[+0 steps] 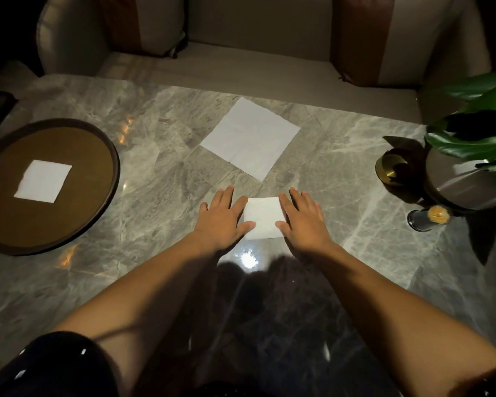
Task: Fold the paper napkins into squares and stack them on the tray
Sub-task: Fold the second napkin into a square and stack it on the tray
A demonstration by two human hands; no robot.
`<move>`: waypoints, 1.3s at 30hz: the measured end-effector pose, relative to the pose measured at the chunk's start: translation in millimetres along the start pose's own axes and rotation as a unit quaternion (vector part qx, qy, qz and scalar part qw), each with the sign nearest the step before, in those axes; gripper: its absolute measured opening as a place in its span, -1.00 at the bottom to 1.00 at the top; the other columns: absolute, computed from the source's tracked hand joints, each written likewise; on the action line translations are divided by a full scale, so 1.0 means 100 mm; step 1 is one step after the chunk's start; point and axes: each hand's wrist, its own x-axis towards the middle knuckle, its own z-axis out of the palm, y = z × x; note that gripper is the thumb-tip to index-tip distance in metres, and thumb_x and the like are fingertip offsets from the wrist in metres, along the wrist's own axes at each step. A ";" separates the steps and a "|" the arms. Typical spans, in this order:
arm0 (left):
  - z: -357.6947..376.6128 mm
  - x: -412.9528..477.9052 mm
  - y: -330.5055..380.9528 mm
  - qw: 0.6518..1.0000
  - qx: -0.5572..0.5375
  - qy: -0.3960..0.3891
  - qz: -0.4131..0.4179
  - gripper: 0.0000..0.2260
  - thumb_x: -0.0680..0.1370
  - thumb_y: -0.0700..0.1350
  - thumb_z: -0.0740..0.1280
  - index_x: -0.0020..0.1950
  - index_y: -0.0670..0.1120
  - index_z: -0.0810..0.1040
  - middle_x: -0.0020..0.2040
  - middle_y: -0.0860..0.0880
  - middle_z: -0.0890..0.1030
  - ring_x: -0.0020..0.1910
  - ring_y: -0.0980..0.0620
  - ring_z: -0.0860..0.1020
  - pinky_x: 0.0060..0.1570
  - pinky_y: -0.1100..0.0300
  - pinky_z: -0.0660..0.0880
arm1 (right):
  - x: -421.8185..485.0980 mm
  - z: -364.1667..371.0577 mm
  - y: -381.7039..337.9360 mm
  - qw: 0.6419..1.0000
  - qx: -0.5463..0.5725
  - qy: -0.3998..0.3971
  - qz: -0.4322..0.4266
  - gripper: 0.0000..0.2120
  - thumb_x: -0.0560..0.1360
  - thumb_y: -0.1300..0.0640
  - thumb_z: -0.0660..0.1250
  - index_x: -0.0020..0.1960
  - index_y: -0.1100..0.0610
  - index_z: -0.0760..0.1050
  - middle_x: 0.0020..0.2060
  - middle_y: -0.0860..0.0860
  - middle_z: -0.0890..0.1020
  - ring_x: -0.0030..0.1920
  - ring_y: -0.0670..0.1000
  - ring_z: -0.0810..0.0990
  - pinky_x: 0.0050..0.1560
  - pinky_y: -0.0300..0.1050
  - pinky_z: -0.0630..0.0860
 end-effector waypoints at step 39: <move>0.03 0.08 0.07 0.977 -0.203 0.026 -0.053 -0.30 0.47 0.41 0.20 0.55 0.20 0.16 0.61 0.04 0.12 0.60 -0.10 0.00 0.49 -0.33 -0.05 | 0.32 -0.18 -0.24 0.935 0.289 0.010 0.207 -0.83 0.49 0.17 0.44 -0.20 0.21 0.50 -0.26 0.07 0.60 -0.21 0.11 0.56 -0.18 -0.09 0.46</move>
